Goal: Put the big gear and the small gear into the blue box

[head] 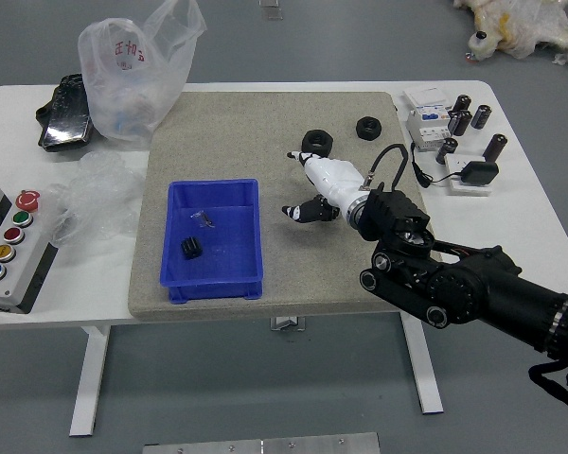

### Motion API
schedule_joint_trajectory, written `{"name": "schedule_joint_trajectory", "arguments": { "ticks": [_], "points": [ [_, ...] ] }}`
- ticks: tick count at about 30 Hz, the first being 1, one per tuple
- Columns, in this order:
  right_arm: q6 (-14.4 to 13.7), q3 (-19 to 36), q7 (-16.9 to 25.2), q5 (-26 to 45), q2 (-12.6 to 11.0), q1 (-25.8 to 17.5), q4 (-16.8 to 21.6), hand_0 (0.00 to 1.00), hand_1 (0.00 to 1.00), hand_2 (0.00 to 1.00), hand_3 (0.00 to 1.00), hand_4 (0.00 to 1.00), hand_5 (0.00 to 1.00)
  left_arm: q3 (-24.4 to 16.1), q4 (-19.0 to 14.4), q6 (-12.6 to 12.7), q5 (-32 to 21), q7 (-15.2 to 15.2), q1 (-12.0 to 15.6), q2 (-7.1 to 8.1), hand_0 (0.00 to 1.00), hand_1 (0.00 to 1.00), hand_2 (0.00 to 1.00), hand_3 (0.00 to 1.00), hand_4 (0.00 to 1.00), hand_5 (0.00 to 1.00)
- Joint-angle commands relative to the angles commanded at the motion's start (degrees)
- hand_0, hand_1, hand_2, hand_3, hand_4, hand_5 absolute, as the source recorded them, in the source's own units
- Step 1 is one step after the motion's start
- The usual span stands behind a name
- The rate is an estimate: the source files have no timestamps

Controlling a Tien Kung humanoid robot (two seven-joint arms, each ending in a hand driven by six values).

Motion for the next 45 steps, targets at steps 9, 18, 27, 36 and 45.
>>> {"name": "schedule_joint_trajectory", "arguments": {
  "ticks": [9, 18, 27, 36, 45],
  "points": [
    [1.92, -2.16, -0.91, -1.09, 0.65, 0.16, -5.05, 0.670, 0.838, 0.887, 0.960, 0.784, 0.308, 0.01, 0.03, 0.01, 0.04, -0.02, -0.02, -0.05, 0.748, 0.625, 0.629, 0.782, 0.766, 0.605],
    [0.72, -4.04, -0.70, -1.17, 0.71, -0.55, -6.57, 0.561, 0.641, 0.564, 0.618, 0.309, 0.212, 0.46, 0.07, 0.15, -0.37, -0.27, -0.09, -0.03, 0.748, 0.625, 0.629, 0.782, 0.766, 0.602],
    [-1.08, -3.32, -0.35, -1.67, -0.03, -1.15, -5.96, 0.451, 0.473, 0.319, 0.439, 0.158, 0.002, 0.46, 0.15, 0.24, -0.51, -0.36, 0.06, -0.15, 0.748, 0.624, 0.629, 0.781, 0.763, 0.595],
    [-3.88, 0.05, 0.77, -3.93, -1.52, -2.23, -2.37, 0.450, 0.463, 0.306, 0.419, 0.157, 0.002, -2.51, 0.35, 0.16, 1.70, 0.61, 1.03, -0.47, 0.748, 0.623, 0.628, 0.781, 0.763, 0.595],
    [-5.97, 3.04, 0.17, -11.06, -1.93, -4.44, 9.83, 0.481, 0.480, 0.336, 0.422, 0.192, 0.002, -8.48, 0.38, -0.33, 6.85, 2.65, 2.26, -0.54, 0.748, 0.622, 0.626, 0.781, 0.761, 0.594]
  ]
}}
